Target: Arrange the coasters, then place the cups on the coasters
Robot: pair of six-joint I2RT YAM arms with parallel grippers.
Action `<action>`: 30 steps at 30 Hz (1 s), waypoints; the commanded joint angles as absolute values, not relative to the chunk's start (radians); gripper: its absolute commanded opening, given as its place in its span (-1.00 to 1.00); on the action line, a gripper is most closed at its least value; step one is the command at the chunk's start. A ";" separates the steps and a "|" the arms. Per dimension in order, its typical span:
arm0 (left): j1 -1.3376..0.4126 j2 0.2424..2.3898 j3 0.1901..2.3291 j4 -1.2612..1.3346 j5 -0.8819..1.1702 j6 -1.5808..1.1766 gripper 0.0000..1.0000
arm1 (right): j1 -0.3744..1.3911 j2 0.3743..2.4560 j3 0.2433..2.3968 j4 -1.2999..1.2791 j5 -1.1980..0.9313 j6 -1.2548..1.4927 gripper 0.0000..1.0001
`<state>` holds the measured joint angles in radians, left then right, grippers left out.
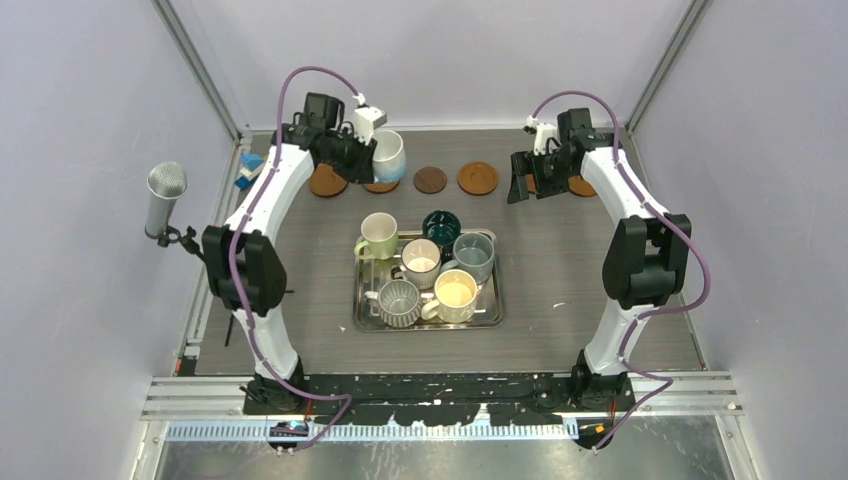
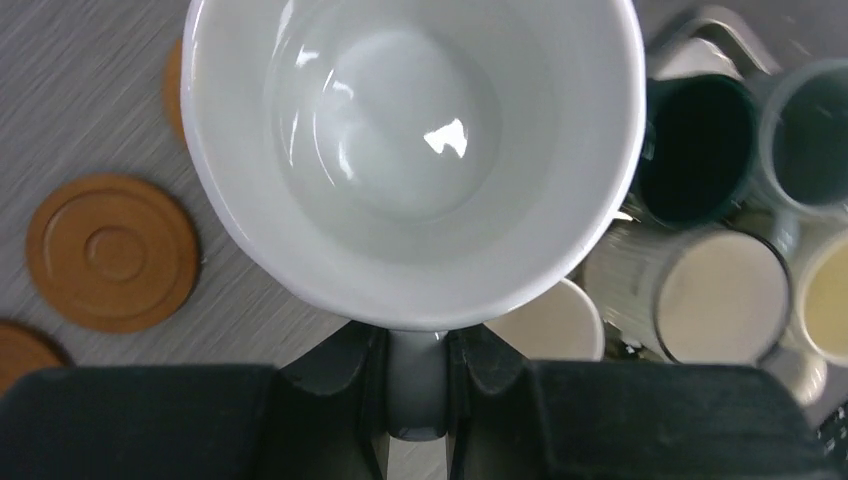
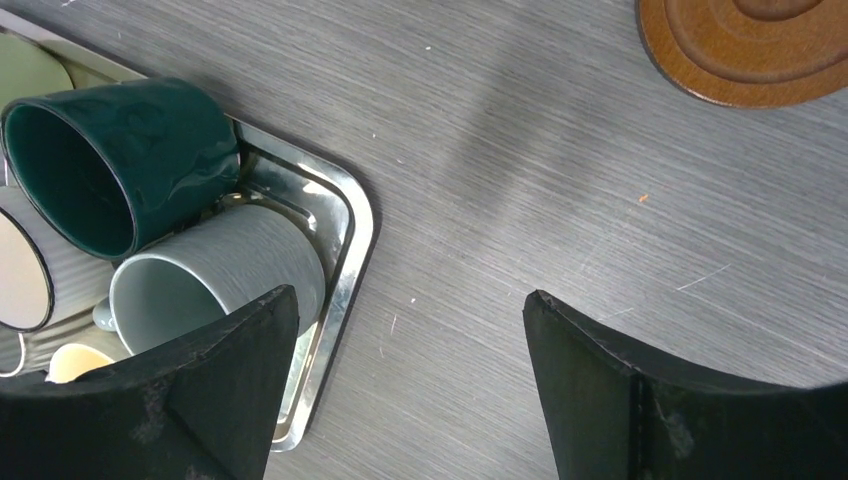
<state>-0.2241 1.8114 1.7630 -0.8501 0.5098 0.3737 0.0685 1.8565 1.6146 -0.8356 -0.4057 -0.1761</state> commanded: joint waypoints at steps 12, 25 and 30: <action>0.110 1.968 1.836 -0.653 0.239 0.258 -1.00 | 0.065 1.886 1.681 -0.812 -0.510 -0.176 0.75; 0.237 1.959 1.661 -0.374 0.275 0.381 -1.00 | 0.065 1.918 1.723 -0.836 -0.568 -0.202 0.76; 0.256 1.987 1.641 -0.292 0.269 0.371 -1.00 | 0.065 1.923 1.725 -0.836 -0.579 -0.208 0.76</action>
